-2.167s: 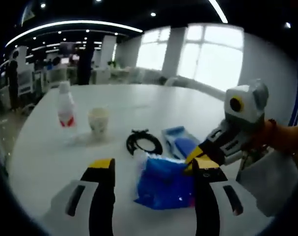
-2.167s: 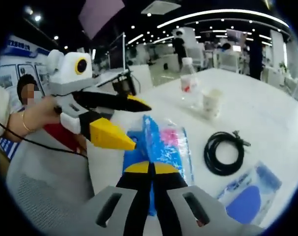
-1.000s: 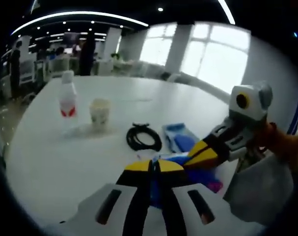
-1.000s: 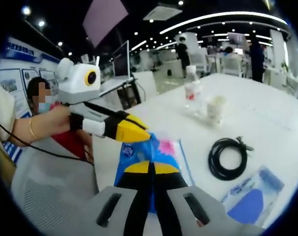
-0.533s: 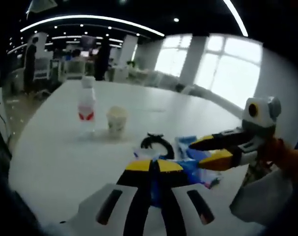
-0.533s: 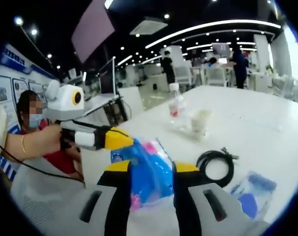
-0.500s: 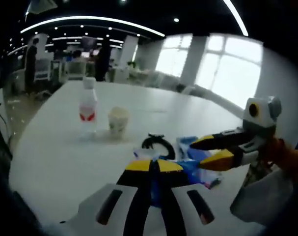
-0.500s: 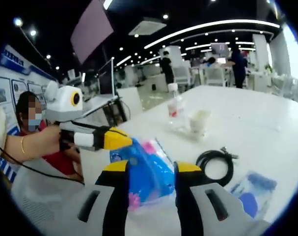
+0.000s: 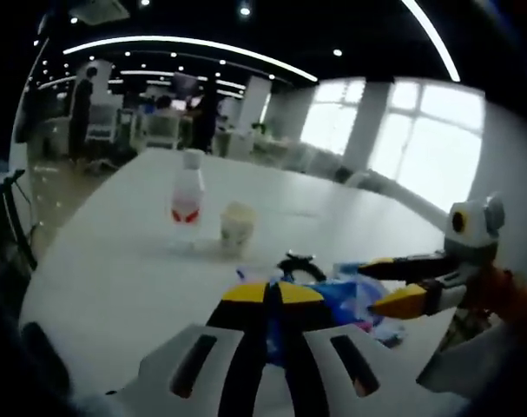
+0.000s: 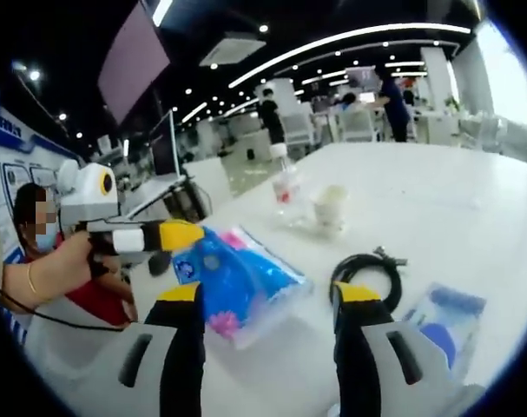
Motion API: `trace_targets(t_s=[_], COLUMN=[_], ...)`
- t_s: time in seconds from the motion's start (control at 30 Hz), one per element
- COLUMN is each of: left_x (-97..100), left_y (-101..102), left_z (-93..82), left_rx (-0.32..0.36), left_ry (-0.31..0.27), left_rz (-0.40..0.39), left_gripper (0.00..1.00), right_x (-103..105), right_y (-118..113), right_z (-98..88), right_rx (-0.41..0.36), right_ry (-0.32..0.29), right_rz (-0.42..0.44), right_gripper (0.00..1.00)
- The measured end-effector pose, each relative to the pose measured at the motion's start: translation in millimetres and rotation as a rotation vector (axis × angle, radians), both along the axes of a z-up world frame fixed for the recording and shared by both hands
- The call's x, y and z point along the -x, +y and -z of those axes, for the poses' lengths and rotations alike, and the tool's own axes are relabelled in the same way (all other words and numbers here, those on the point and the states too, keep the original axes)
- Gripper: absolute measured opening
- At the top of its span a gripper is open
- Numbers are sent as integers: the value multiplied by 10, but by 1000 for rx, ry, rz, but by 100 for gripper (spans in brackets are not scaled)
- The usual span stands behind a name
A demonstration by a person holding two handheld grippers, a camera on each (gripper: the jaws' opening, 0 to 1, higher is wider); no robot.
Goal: Arrange the tabletop items into an orderly group along one side of the table until the central work area is clear of visible clutter.
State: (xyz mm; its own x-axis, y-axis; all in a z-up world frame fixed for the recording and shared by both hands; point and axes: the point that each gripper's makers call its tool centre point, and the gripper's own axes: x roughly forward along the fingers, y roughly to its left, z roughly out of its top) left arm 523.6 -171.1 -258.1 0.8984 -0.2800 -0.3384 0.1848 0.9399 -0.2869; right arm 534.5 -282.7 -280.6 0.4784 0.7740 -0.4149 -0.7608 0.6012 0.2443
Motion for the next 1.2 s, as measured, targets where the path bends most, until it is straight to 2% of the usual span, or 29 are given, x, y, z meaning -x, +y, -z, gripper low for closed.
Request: trace_targets(t_s=[0.17,0.3,0.37,0.5,0.63,0.7,0.9,1.2], left_x=[-4,-10,-12,-14,-15,-16,-9,10], left_y=[11,-8,-19,-58,-99,-116,-175,-266], left_z=[-21,-58,-71,-59,-74,-79,-60,-20], left_rx=[9,22,35,31,41,44,57,33], left_ry=[-9,-25,-30,-23,-29,-30,-20,-8], left_rz=[-11,-7,-3,14,30,39,66,99], left_gripper=[0,0,0,0,0,0,0,0], right_x=[8,64,71,73,48,49,35,-35], right_y=[-7,21,20,13,-18,-23,-72,-184], right_z=[59,96,135,139,148,159,180,123], right_rx=[5,-3,-1,6,22,23,47,56], right_ry=[25,56,72,63,46,50,43,12], right_rz=[14,0,4,4,11,10,18,55], right_gripper=[53,40,37,26,21,15,10,3])
